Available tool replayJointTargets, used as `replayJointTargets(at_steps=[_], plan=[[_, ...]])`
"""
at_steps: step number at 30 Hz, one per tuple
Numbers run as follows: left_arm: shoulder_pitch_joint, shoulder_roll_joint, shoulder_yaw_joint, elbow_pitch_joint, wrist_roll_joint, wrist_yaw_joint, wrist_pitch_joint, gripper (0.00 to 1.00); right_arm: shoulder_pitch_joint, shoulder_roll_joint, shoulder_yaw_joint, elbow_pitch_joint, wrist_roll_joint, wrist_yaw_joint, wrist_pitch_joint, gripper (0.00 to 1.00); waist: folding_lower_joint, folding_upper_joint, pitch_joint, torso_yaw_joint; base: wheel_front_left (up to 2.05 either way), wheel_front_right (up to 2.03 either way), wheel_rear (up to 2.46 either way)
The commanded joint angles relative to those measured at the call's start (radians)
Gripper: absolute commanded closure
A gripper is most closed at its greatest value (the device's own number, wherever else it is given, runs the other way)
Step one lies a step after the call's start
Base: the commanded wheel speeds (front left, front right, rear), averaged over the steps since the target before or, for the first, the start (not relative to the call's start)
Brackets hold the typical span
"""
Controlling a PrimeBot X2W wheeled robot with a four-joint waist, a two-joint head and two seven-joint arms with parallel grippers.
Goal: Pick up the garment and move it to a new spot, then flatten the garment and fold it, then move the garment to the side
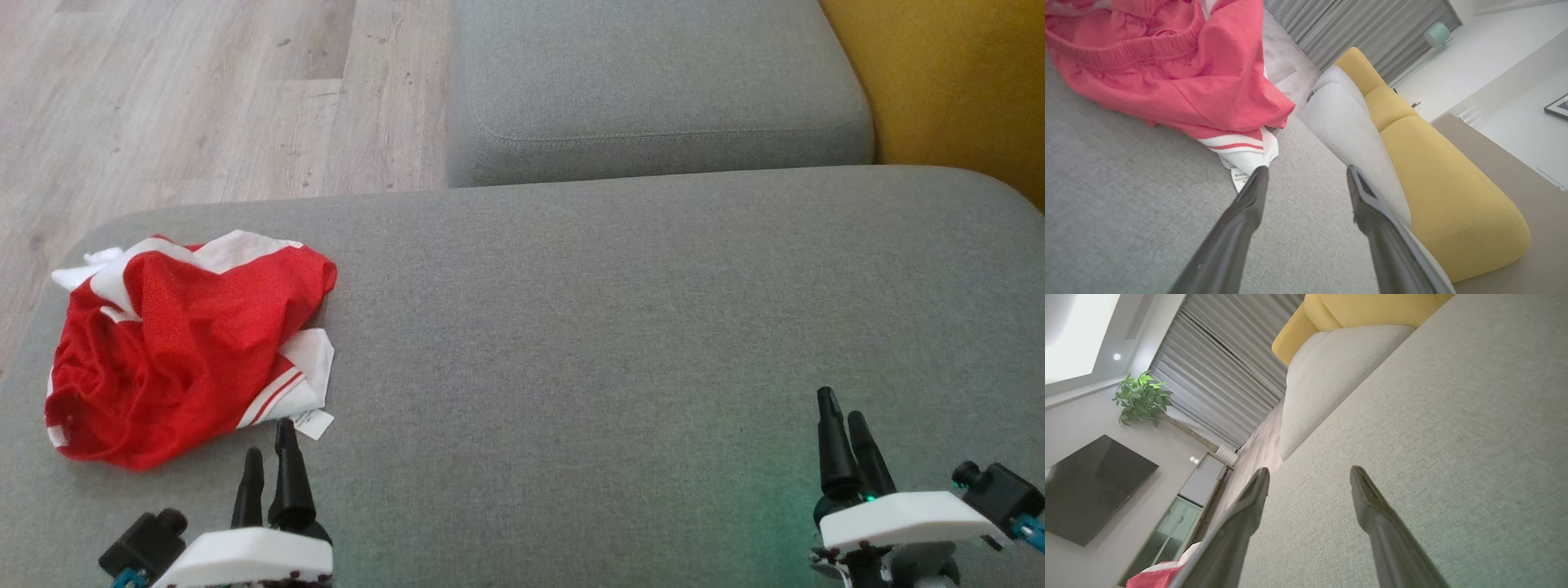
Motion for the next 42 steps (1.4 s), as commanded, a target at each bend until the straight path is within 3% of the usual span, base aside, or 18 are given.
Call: replayJointTargets(at_steps=[1,42], plan=[[-0.026,0.010,0.005,-0.045,0.040,0.006,-0.014,0.00,-0.029,-0.007,0.021,-0.044,-0.038,0.004,-0.015,0.00,0.0000,-0.0001,-0.001,0.001,0.00,0.00,0.00],[-0.014,0.014,-0.099,-0.098,0.535,0.072,-0.131,0.00,-0.015,-0.011,0.103,-0.104,-0.529,0.006,-0.133,0.00,0.0000,-0.0001,-0.043,0.016,0.00,0.00,0.00]])
